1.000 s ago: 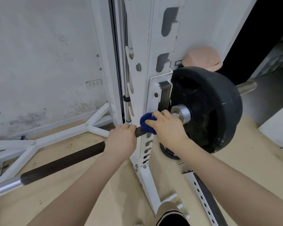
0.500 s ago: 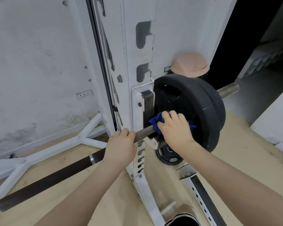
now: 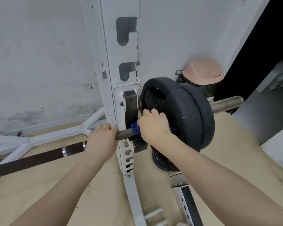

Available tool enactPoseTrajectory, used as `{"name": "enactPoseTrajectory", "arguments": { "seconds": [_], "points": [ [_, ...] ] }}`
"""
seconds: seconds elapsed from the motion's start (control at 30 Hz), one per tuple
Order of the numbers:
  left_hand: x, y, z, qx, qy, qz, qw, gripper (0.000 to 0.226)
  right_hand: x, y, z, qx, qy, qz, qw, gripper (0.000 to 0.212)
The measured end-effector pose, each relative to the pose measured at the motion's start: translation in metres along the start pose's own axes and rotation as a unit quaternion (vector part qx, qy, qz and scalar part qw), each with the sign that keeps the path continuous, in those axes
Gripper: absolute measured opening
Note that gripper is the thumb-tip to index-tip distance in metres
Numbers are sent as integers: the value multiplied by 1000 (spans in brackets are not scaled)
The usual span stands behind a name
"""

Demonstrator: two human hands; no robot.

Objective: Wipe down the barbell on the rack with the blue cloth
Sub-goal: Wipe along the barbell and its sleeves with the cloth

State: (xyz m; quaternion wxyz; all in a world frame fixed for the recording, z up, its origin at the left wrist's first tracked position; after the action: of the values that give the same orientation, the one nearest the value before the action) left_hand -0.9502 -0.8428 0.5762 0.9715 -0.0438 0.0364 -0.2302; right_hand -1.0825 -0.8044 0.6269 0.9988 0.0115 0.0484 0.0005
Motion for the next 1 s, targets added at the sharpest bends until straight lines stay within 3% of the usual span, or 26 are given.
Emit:
{"name": "enactPoseTrajectory", "arguments": {
  "seconds": [0.13, 0.27, 0.37, 0.47, 0.53, 0.6, 0.67, 0.83, 0.9, 1.0],
  "points": [
    [-16, -4, 19, -2, 54, 83, 995, 26, -26, 15, 43, -82, -252, 29, 964, 34],
    [-60, -5, 62, -148, 208, 76, 964, 14, -64, 40, 100, -100, -585, 69, 802, 37],
    [-102, -13, 91, -213, 296, 24, 931, 6, -120, 42, 119, -155, -688, 50, 707, 40],
    [-140, -25, 111, -277, 307, 6, 910, 20, -194, 24, 106, -203, -711, -23, 673, 37],
    [-168, -35, 119, -276, 291, -16, 916, 23, -238, 4, 77, -209, -675, -93, 701, 31],
    [-194, -46, 121, -241, 266, -35, 933, 24, -270, -14, 40, -189, -583, -147, 777, 33],
    [-217, -56, 119, -207, 212, -55, 953, 32, -284, -26, 6, -160, -531, -150, 818, 27],
    [-254, -74, 100, -43, -1, -87, 995, 77, -258, -24, -45, -57, -306, -26, 950, 33],
    [-255, -75, 90, 6, -56, -59, 997, 98, -241, -14, -57, -20, -280, 52, 958, 29],
    [-256, -71, 81, 37, -97, -22, 994, 110, -248, 2, -69, -37, -230, 134, 963, 51]
  ]
}}
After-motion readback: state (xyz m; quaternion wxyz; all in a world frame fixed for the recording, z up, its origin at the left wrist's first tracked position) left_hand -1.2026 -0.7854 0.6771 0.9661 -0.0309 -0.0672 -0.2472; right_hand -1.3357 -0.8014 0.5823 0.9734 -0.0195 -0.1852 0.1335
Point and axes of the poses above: each hand's wrist, its own y-axis away from the middle knuckle, its own z-axis out of the back of the hand, x = y × z, the point moved 4 cm from there along -y, towards the middle knuckle, and after that the axes turned 2 degrees about z, right-handed, at the moved point
